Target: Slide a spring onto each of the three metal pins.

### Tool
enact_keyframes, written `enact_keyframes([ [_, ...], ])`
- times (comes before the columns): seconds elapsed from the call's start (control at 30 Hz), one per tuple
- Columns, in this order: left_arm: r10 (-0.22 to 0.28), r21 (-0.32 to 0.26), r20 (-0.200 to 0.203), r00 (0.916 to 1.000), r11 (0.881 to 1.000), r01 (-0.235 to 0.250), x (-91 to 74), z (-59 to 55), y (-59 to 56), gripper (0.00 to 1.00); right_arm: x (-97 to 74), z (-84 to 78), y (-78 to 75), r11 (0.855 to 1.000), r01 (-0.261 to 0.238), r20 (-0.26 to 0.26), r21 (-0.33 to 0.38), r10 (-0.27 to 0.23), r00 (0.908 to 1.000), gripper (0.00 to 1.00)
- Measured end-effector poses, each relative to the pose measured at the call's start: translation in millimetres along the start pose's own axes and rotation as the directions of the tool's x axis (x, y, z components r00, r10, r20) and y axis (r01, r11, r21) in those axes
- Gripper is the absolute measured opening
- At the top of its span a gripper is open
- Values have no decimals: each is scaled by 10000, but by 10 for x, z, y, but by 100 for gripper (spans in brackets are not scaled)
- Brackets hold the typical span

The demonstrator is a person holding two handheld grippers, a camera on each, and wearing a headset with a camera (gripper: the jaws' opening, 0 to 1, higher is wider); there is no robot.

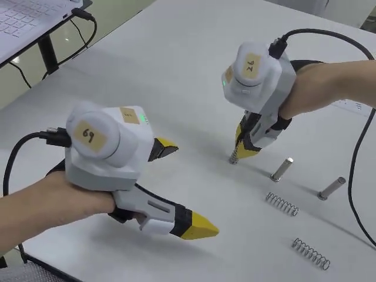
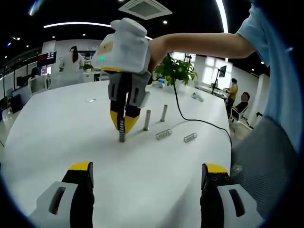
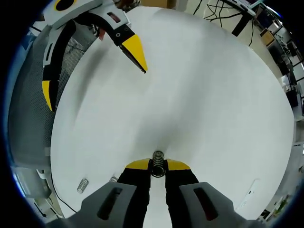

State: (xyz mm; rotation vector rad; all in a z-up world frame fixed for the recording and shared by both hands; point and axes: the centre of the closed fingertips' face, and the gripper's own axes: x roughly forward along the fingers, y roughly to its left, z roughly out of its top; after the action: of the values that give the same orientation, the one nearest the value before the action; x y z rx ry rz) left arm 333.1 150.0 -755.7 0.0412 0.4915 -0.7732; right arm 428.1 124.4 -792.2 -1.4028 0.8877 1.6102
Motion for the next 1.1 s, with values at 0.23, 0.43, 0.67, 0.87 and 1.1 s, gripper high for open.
enact_keyframes([
  [0.23,-15,4,-18,10000,10000,15,3,-7,2,91,37,-4,-1,10000,-64,-64,45,64,10000,8],
  [0.43,-52,30,-63,10000,10000,53,9,-21,-3,91,37,0,-7,9999,-60,-75,94,61,10000,8],
  [0.67,-51,12,-42,10000,10000,51,7,-15,-10,91,56,-27,7,10000,-58,-201,-31,57,9998,9],
  [0.87,-39,12,-37,10000,10000,39,6,-11,-11,91,61,-42,34,10000,-78,-208,58,79,9998,17],
  [1.1,-14,2,-44,10000,10000,14,4,-12,-5,91,60,-35,13,9998,157,11,101,-157,9999,37],
])
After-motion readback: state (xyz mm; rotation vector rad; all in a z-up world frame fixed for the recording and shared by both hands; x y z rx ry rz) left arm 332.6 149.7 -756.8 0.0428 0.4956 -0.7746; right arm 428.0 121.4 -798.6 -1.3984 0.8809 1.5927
